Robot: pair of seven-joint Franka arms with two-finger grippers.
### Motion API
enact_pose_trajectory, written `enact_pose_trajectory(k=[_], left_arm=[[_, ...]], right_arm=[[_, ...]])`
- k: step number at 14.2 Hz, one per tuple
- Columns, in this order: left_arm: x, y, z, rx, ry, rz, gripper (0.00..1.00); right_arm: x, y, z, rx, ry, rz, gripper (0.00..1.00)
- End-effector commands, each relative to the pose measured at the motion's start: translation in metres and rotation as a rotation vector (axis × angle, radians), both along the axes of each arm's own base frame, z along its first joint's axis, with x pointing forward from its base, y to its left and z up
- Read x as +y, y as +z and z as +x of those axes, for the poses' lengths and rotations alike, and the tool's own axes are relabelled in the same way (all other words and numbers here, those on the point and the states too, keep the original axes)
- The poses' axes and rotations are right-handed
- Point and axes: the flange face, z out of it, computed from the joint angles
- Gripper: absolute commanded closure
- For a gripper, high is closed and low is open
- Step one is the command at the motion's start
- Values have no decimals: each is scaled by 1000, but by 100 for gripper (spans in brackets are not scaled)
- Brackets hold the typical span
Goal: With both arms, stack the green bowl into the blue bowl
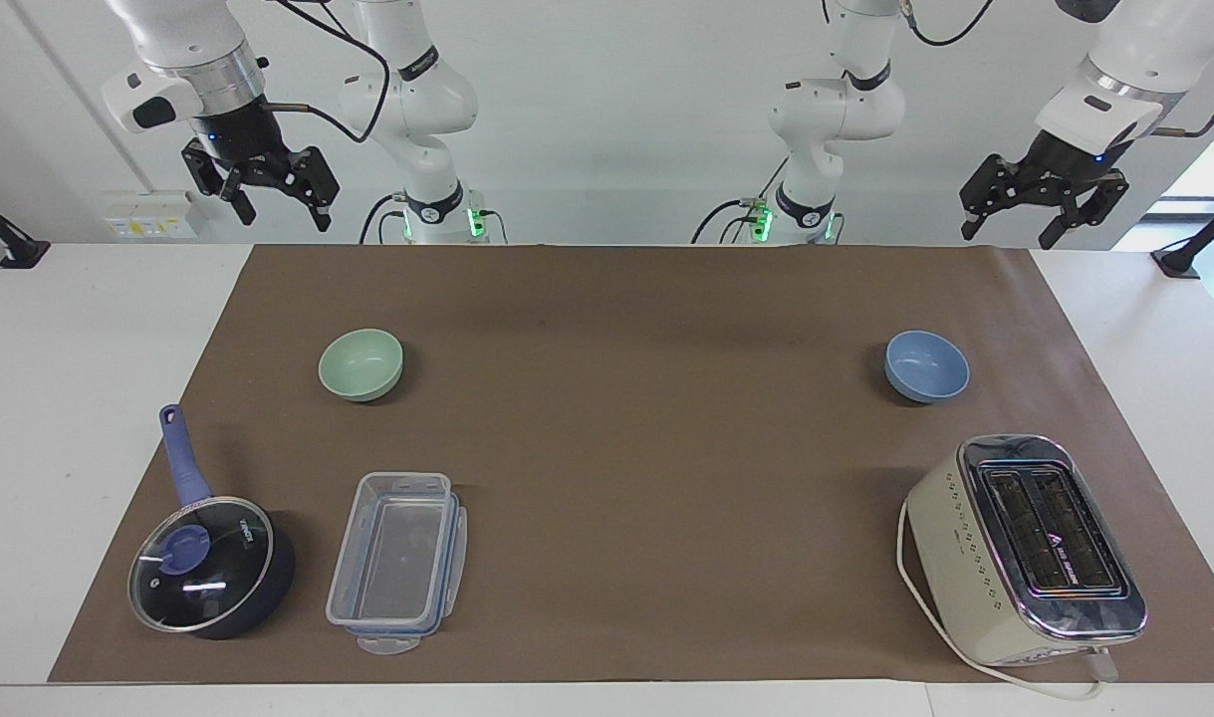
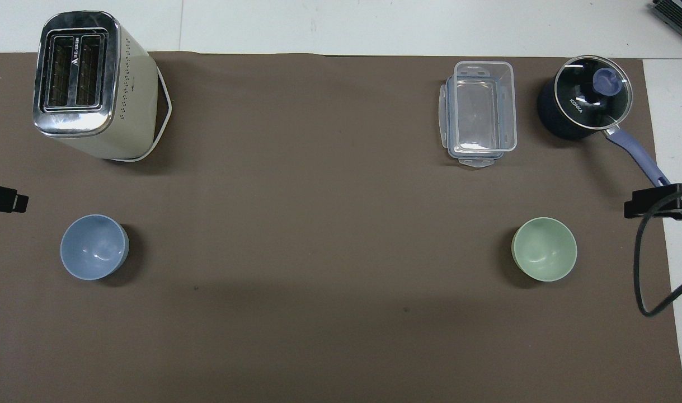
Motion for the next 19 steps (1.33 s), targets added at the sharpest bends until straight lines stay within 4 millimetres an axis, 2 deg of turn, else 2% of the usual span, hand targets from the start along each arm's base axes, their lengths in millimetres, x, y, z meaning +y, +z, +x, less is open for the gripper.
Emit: enact_pose_trajectory(k=[1, 19], left_arm=[[0, 3, -6, -7, 0, 11, 0], [6, 3, -6, -10, 5, 10, 0]], right_arm=[[-4, -1, -6, 4, 19, 13, 0], [-6, 0, -6, 7, 28, 14, 0]])
